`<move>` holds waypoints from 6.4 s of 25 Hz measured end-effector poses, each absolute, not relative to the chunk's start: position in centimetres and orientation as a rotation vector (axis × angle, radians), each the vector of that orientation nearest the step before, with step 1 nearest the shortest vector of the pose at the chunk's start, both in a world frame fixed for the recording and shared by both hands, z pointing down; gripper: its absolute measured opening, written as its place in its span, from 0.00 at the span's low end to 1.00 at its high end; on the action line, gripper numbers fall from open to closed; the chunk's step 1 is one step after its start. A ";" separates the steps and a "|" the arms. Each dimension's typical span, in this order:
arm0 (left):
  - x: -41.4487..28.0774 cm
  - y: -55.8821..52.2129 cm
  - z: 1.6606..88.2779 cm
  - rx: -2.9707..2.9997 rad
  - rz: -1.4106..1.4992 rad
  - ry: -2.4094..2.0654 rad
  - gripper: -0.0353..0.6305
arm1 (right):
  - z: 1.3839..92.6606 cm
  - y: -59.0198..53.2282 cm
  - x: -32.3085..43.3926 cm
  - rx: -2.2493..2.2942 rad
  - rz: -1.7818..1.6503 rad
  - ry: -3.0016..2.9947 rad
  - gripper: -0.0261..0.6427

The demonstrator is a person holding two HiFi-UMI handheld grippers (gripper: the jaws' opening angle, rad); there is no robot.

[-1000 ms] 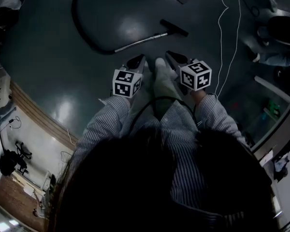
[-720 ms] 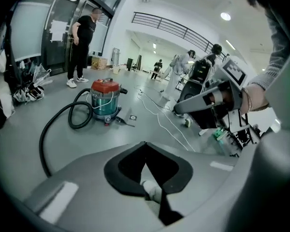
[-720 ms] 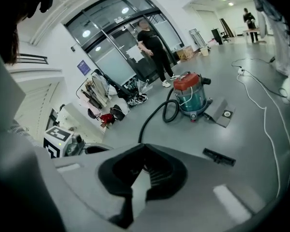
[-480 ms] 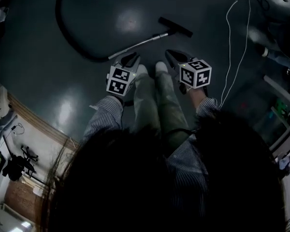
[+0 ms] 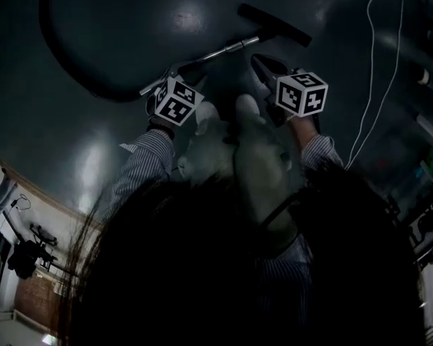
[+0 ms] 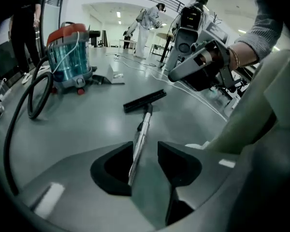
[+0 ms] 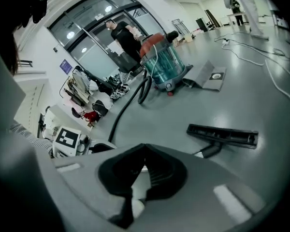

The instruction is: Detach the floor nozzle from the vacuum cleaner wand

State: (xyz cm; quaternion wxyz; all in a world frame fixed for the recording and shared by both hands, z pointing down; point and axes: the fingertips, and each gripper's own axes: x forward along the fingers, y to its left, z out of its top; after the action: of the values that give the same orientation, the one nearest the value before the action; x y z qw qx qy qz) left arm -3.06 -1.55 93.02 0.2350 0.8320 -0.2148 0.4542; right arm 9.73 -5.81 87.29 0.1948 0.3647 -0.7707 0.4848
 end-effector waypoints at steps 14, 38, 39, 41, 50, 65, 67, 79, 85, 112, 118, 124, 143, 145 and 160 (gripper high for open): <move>-3.9 0.0 110.1 2.315 1.429 -0.353 0.35 | 102.2 -8.3 7.7 1.064 1.469 -2.188 0.04; -3.2 -1.2 108.2 2.302 1.454 -0.362 0.32 | 96.7 -9.0 8.4 1.122 1.475 -2.296 0.04; -3.2 -1.8 106.6 2.312 1.424 -0.386 0.32 | 95.4 -9.3 8.3 1.121 1.467 -2.321 0.04; -3.0 -3.0 103.2 2.334 1.357 -0.439 0.32 | 92.2 -10.0 8.3 1.131 1.450 -2.388 0.04; 0.1 -5.5 82.1 2.430 1.131 -0.572 0.32 | 70.0 -13.7 10.2 1.284 1.356 -2.562 0.05; -2.0 -11.5 40.1 2.554 0.684 -0.863 0.32 | 22.8 -17.7 5.4 1.163 0.962 -3.024 0.13; -2.7 -10.0 35.5 2.547 0.616 -0.870 0.32 | 17.8 -16.2 3.2 1.087 0.928 -3.066 0.32; -4.9 -5.0 24.0 2.586 0.481 -1.033 0.32 | -2.7 -11.8 -6.6 0.524 0.574 -3.194 0.47; -5.4 -2.2 23.9 2.599 0.534 -1.040 0.32 | -2.9 -10.3 -8.2 0.439 0.509 -3.126 0.43; -1.3 0.3 23.0 2.696 0.459 -0.839 0.32 | -4.4 -7.8 -2.6 0.197 0.444 -3.150 0.33; -1.2 -0.3 20.7 2.748 0.317 -0.817 0.32 | -6.5 -8.9 -1.9 0.079 0.680 -3.255 0.33; -1.1 -0.4 20.3 2.771 0.221 -0.872 0.32 | -7.0 -9.0 -1.8 0.138 0.538 -3.273 0.33; 2.1 -2.1 17.6 2.999 0.521 -0.939 0.40 | -11.1 -6.4 -3.5 0.128 0.611 -3.342 0.32; 2.3 -2.3 17.6 2.980 0.495 -0.911 0.40 | -11.2 -5.9 -3.6 0.127 0.587 -3.343 0.32; 1.6 -1.5 17.9 2.811 0.224 -0.733 0.29 | -8.3 -8.0 -0.8 0.227 0.557 -3.241 0.32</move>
State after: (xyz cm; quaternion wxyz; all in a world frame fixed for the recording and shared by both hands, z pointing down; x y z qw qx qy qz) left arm 1.62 -1.50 17.85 0.1135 0.9585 -0.2500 0.0762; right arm -0.84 -8.00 -8.25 -0.0771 0.0687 -0.9803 0.1684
